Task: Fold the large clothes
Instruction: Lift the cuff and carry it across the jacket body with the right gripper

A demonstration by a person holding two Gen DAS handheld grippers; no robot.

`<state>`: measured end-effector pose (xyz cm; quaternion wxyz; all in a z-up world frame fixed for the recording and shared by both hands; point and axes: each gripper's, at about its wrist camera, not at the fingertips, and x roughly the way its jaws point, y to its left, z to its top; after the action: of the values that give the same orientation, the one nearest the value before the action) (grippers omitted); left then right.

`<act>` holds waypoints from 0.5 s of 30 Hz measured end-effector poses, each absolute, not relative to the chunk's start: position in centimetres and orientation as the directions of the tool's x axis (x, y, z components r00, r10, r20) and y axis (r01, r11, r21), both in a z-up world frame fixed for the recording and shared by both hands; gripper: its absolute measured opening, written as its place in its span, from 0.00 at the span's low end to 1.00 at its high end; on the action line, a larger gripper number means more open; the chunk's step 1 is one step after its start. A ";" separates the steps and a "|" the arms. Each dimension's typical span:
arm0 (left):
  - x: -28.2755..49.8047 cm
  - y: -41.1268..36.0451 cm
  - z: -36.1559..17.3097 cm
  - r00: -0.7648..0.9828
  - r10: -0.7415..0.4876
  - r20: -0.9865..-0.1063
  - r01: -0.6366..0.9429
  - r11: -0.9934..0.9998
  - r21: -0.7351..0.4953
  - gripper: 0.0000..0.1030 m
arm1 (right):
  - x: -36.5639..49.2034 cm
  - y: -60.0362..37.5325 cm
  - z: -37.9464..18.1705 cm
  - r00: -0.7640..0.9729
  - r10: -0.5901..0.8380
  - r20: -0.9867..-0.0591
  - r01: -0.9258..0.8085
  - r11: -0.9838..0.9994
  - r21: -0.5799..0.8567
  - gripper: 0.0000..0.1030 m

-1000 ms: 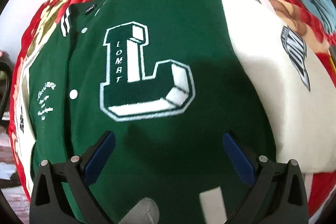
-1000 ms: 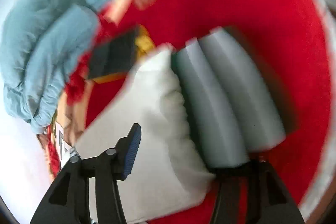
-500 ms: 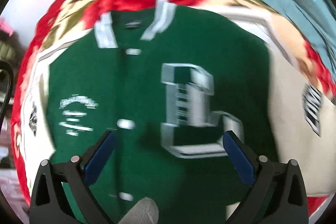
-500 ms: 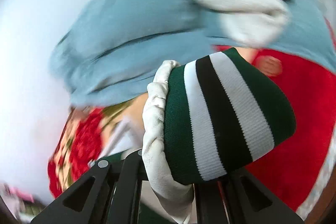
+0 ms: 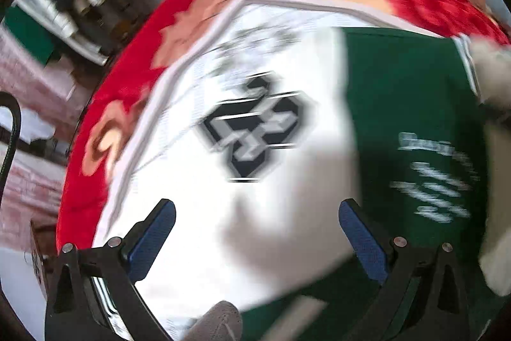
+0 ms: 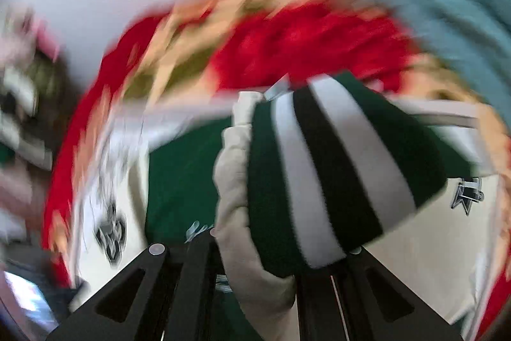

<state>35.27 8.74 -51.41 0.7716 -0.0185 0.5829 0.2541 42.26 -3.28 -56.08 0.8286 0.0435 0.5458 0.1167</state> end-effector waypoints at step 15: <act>18.3 20.8 -50.6 0.051 -0.037 -0.998 -0.696 0.716 -0.062 1.00 | 30.9 -5.4 -55.7 0.134 0.316 -0.939 -0.144 0.944 0.297 0.80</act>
<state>18.35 20.77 -50.64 0.6667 -0.2848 0.6430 0.2471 30.92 -5.42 -55.72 0.7499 0.0670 0.6400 0.1534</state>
